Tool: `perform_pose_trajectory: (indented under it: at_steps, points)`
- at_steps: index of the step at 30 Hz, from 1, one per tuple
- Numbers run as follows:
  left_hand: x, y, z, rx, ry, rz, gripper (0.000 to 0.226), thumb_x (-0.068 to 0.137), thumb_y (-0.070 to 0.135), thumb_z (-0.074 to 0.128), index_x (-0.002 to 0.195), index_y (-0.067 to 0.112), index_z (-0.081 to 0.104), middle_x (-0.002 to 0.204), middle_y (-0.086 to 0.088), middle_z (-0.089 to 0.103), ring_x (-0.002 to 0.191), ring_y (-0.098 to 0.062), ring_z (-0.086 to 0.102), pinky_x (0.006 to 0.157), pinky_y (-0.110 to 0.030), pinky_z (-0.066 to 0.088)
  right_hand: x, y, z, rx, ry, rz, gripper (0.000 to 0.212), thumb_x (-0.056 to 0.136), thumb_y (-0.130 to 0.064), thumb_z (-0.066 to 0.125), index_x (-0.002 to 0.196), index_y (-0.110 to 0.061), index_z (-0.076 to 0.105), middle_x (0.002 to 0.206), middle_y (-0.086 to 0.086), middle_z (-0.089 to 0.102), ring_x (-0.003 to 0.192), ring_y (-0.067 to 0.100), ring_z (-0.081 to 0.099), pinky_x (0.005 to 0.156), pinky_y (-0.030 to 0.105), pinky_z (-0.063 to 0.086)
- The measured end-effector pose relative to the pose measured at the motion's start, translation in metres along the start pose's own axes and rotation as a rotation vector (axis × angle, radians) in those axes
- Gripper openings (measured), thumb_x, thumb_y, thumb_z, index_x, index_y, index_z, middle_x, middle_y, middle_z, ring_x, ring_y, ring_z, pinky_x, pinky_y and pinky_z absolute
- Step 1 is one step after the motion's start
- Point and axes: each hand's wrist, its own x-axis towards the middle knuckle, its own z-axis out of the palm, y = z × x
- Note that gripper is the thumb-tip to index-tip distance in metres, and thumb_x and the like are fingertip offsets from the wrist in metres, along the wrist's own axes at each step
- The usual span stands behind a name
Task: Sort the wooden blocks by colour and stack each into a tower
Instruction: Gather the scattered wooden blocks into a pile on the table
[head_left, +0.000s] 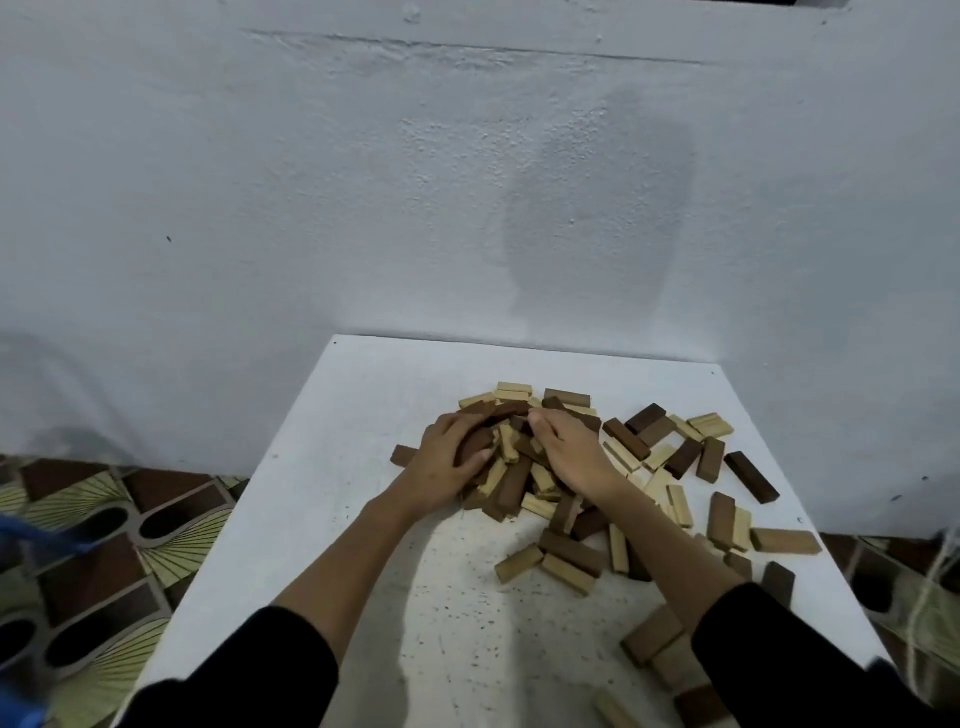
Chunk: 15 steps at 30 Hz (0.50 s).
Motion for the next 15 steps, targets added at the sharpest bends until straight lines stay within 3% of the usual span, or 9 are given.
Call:
perform_pose_trajectory:
  at_steps: [3,7,11,13,15]
  points:
    - [0.0,-0.001,0.001,0.009,0.016,-0.021,0.066,0.084,0.05,0.045,0.141,0.018,0.041,0.143,-0.008,0.039,0.132,-0.021,0.034,0.108,-0.027,0.026,0.0,-0.005,-0.001,0.003,-0.026,-0.006,0.045,0.103,-0.032,0.027,0.12,-0.003,0.057,0.122,0.011,0.058,0.113,0.025,0.051,0.087,0.027,0.034]
    - [0.005,0.006,0.001,0.024,0.024,-0.019,0.068,0.082,0.05,0.044,0.139,0.014,0.043,0.14,-0.008,0.045,0.128,-0.021,0.04,0.104,-0.026,0.031,0.002,-0.003,-0.007,0.031,-0.037,0.004,0.045,0.103,-0.032,0.027,0.127,-0.003,0.052,0.13,0.012,0.054,0.121,0.024,0.046,0.088,0.02,0.03]
    - [0.013,0.01,-0.001,0.036,0.06,-0.014,0.069,0.081,0.06,0.04,0.135,0.017,0.047,0.134,-0.007,0.05,0.124,-0.021,0.044,0.103,-0.037,0.038,0.004,-0.002,-0.016,0.027,-0.012,-0.012,0.04,0.103,-0.028,0.032,0.121,-0.003,0.057,0.123,0.015,0.058,0.115,0.027,0.051,0.085,0.024,0.033]
    - [0.019,0.017,-0.002,0.04,0.067,0.002,0.06,0.088,0.052,0.045,0.137,0.017,0.046,0.136,-0.006,0.047,0.126,-0.022,0.041,0.105,-0.036,0.035,0.006,0.002,-0.026,0.007,0.033,-0.002,0.038,0.102,-0.027,0.038,0.124,-0.001,0.055,0.127,0.014,0.057,0.118,0.025,0.05,0.084,0.021,0.032]
    - [0.027,0.027,-0.002,0.048,0.074,0.03,0.049,0.096,0.036,0.05,0.14,0.017,0.042,0.141,-0.005,0.043,0.13,-0.02,0.035,0.107,-0.031,0.032,0.009,0.014,-0.039,-0.036,0.089,0.034,0.04,0.101,-0.026,0.041,0.133,-0.005,0.049,0.139,0.01,0.048,0.129,0.021,0.042,0.091,0.014,0.027]
